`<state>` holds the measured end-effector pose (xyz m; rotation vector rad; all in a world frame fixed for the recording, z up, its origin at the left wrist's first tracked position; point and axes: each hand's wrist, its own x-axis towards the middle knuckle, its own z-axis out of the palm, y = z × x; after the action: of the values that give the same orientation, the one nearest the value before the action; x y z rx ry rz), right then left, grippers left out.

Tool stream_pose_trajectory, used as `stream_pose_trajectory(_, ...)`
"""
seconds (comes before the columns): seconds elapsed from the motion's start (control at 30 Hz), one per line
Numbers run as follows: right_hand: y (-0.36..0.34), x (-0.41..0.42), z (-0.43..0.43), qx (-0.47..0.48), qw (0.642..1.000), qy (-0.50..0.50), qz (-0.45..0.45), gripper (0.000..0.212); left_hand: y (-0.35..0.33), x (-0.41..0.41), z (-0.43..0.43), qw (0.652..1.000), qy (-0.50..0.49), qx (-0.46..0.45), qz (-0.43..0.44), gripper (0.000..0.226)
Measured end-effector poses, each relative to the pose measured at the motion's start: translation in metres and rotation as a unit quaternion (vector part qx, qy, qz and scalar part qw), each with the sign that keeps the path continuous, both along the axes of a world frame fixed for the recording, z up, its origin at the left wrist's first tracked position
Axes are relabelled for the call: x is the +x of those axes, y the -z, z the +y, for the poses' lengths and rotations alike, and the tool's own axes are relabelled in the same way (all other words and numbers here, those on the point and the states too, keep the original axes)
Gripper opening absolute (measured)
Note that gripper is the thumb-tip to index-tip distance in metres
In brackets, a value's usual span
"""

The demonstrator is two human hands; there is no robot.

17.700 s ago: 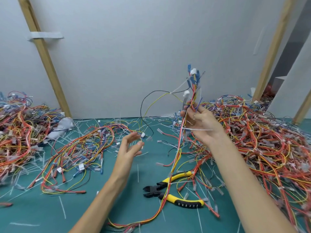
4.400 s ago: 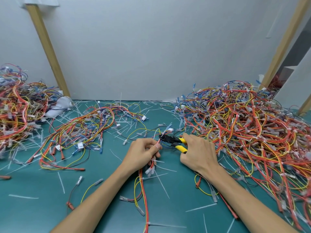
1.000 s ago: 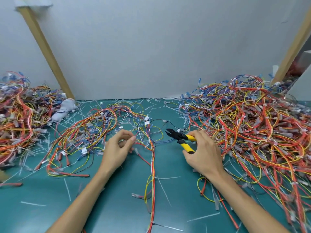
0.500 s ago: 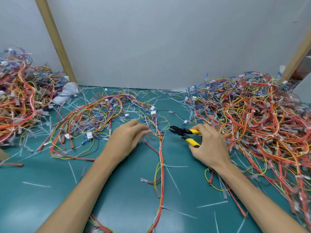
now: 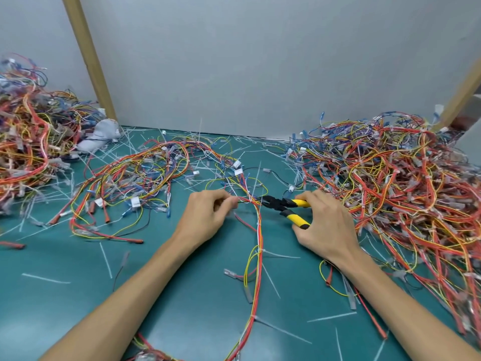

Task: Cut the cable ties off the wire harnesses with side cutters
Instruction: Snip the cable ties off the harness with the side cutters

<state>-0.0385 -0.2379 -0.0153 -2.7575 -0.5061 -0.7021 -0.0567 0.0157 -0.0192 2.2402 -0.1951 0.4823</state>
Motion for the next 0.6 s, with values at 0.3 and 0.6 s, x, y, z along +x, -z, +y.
stream_pose_trajectory(0.3, -0.001, 0.0004, 0.0017, -0.043, 0.999, -0.001, -0.009, 0.041, 0.0009, -0.0014, 0.0012, 0.994, -0.008, -0.104, 0.012, 0.018)
stream_pose_trajectory(0.6, 0.0002, 0.0011, 0.0029, -0.028, 1.0, -0.006, -0.003, 0.043, 0.0029, -0.0021, -0.0077, 0.989, -0.001, -0.145, 0.012, 0.021)
